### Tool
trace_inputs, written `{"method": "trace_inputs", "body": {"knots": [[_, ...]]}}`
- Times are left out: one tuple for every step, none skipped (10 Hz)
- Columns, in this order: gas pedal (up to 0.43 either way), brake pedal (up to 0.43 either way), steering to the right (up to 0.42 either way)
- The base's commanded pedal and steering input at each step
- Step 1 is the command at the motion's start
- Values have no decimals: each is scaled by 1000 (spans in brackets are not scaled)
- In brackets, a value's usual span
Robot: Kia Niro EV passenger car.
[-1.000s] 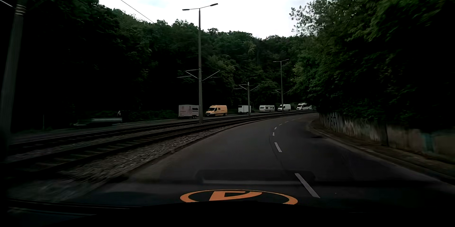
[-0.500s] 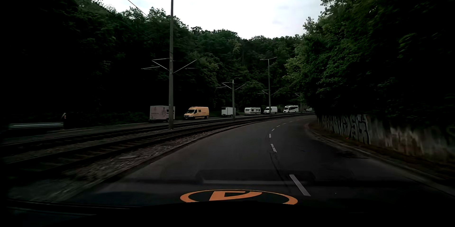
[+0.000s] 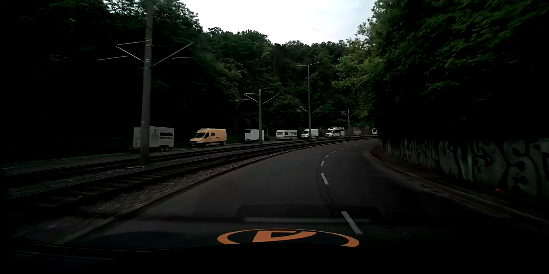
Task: Follow the waypoints while adhering to traffic rules and regulations
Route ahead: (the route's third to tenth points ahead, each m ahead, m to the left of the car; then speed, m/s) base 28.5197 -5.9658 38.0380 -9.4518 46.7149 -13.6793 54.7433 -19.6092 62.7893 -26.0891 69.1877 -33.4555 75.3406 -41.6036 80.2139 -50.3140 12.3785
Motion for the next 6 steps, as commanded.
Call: {"method": "trace_inputs", "body": {"knots": [[130,0,42],[130,0,42],[118,0,42],[118,0,42],[118,0,43],[110,0,46]]}}
